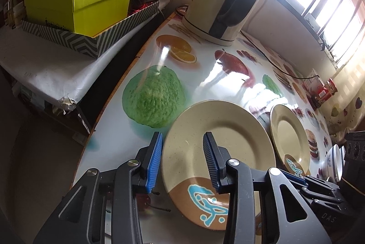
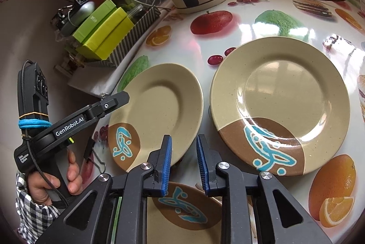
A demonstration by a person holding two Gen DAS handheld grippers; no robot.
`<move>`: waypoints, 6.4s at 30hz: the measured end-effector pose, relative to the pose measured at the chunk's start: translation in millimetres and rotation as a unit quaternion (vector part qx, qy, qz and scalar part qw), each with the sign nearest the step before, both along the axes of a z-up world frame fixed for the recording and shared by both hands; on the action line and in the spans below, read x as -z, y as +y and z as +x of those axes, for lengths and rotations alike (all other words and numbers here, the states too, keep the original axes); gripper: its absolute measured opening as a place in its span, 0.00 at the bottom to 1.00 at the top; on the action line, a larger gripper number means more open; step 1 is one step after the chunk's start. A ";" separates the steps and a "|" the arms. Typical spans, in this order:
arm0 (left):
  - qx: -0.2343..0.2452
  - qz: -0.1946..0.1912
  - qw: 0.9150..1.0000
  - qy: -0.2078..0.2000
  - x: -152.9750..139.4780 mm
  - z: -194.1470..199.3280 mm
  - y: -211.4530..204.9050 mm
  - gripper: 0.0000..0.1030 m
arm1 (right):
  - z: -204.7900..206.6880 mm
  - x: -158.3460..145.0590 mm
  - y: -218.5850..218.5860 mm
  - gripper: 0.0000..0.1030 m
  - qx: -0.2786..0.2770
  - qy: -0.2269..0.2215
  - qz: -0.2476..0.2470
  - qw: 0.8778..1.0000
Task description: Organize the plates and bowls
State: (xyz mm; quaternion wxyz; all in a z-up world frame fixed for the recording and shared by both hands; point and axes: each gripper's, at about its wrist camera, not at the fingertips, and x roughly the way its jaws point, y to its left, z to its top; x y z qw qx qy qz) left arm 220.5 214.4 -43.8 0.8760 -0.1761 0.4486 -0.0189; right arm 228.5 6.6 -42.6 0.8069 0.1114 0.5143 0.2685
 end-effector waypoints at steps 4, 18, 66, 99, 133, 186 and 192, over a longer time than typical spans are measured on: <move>-0.003 -0.002 1.000 0.005 2.1 2.0 3.4 0.30 | 1.8 1.5 0.1 0.19 0.002 0.002 0.004 1.000; -0.007 0.001 1.000 0.002 -0.3 0.6 2.3 0.22 | 3.0 0.7 -5.2 0.16 0.016 -0.003 0.011 1.000; 0.009 -0.002 1.000 -0.020 -20.9 -122.2 -71.1 0.22 | -113.7 -27.2 -78.1 0.16 0.009 -0.048 0.009 0.999; 0.013 0.013 1.000 -0.003 -6.2 -134.5 -82.4 0.22 | -126.1 -6.9 -79.8 0.19 0.006 -0.022 -0.011 1.000; 0.055 0.015 0.998 -0.040 -62.7 -56.7 -105.8 0.30 | -66.9 -77.3 -134.6 0.52 0.087 -0.105 -0.033 0.990; 0.089 -0.043 0.995 0.033 -3.4 59.4 -127.8 0.25 | 59.7 2.3 -143.5 0.18 0.087 0.026 -0.008 0.996; 0.091 -0.041 0.994 0.035 -1.8 59.7 -129.4 0.17 | 60.0 1.6 -141.2 0.17 0.086 0.025 -0.010 0.996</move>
